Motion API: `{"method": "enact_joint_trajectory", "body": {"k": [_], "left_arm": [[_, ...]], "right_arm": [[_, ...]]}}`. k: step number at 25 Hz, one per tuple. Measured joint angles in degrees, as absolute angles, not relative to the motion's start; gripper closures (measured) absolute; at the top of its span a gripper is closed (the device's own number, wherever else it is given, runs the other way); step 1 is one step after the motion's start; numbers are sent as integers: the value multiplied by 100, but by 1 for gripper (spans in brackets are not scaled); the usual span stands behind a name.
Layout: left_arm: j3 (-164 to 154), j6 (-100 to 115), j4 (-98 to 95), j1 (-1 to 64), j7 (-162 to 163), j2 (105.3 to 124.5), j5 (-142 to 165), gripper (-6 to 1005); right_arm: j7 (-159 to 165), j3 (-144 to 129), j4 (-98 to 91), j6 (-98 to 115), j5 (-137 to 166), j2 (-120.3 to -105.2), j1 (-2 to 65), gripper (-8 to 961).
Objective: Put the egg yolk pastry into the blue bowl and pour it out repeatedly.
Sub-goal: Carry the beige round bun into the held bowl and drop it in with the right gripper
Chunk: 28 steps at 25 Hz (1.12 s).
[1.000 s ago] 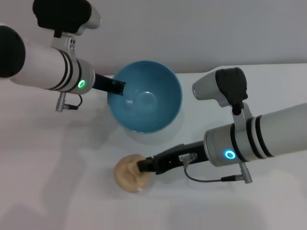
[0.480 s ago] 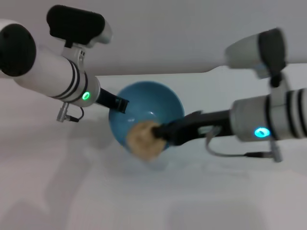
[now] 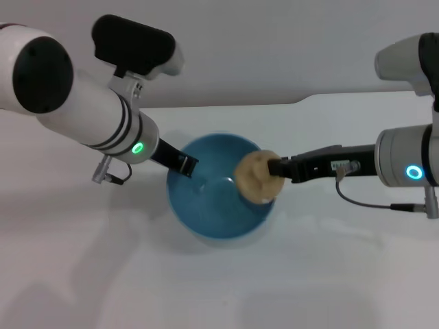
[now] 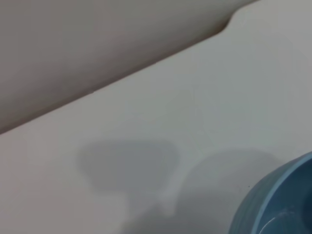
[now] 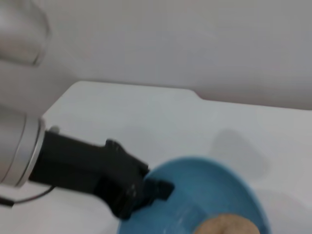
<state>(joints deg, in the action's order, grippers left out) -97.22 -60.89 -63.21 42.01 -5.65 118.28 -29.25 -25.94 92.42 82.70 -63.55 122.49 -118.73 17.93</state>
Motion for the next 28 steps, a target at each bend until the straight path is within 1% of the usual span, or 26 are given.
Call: {"method": "enact_joint_trajectory", "body": {"k": [9,13,18,20,22,23,28], "left_arm": [[-9997,-6184,-6553,4217,-559,11844,-3121,988],[-9996,-6176,-6601,4212,-565,11839,-3158,988],[-9994,-6153,-6609,4208,-586,11833,-3160,988],[-9991,-6125,-6604,4198,-591,11832,-3159,989],[-9990,-6064,-6592,4182,-593,11831,-3154,990],[-9994,-5908,-6587,4134,-593,11830,-3157,990],[-9998,-5262,-6584,3903,-593,11834,-3156,989]], "right_arm": [[-2790,9205,7451,-6198,12212,-11872,2422,942],[-2834,9199,7294,-6200,12205,-11871,2570,865],[-2805,9358,7527,-6308,11894,-11849,2468,768],[-2787,9568,7691,-6507,11689,-11836,2382,688],[-2784,9852,7955,-6699,11478,-11839,2220,609],[-2810,10081,8346,-6743,11306,-11845,1920,569],[-2807,10538,8743,-6550,11275,-11868,1380,499]]}}
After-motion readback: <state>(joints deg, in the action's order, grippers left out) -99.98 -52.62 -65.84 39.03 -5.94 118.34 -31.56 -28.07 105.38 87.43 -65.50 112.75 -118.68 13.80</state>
